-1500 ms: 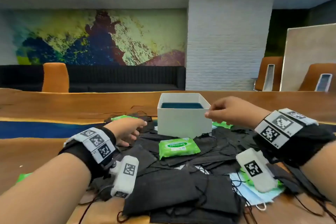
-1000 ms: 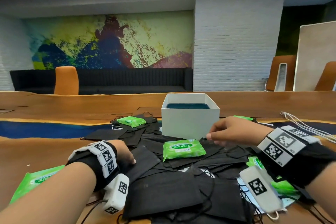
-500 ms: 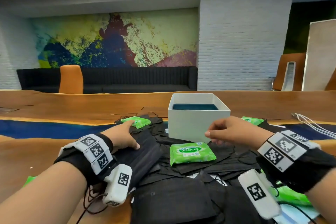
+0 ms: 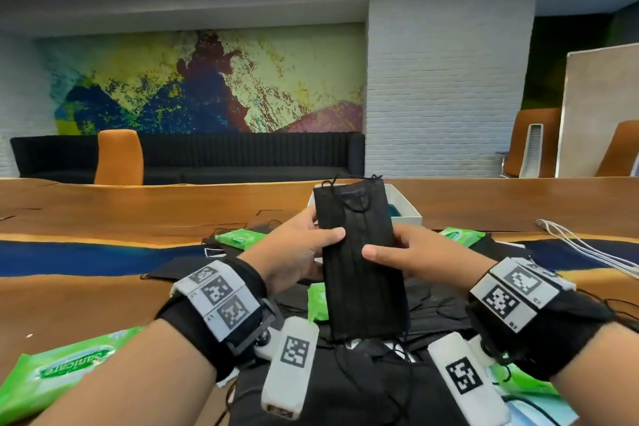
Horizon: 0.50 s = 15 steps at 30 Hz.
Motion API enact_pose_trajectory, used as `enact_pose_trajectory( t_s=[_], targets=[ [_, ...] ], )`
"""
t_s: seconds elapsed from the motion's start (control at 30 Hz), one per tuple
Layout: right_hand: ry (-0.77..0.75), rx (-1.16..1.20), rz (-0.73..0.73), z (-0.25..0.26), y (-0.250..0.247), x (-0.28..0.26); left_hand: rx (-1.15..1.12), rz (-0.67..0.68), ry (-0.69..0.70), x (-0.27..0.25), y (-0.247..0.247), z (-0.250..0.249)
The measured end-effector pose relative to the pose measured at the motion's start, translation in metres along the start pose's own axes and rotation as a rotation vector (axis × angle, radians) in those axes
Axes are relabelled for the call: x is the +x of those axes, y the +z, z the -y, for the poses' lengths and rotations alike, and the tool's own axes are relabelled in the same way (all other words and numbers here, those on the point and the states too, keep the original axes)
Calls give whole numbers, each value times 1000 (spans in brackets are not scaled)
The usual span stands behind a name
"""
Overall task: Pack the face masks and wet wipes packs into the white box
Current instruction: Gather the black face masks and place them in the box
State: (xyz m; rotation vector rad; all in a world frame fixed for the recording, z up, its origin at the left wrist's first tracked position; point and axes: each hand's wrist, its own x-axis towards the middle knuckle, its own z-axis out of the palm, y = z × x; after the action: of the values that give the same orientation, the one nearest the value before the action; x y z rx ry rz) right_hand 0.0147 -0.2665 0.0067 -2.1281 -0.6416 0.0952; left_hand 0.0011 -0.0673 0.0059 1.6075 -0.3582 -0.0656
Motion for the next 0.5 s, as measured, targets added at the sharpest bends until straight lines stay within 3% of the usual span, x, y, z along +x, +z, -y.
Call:
enact_pose_trajectory(
  t_s=[0.1,0.27,0.37,0.5],
  targets=[
    [0,98,-86,-6,-8,-3,-47,23,8,7,6,8],
    [16,161,-106,-25,-27,-1,38,75,-19,18,4,14],
    [29,129,-183,-40,-35,1,138,-18,1,26,9,16],
    [13,117,-241,-54,-45,4,67,-98,14,39,15,26]
  ],
)
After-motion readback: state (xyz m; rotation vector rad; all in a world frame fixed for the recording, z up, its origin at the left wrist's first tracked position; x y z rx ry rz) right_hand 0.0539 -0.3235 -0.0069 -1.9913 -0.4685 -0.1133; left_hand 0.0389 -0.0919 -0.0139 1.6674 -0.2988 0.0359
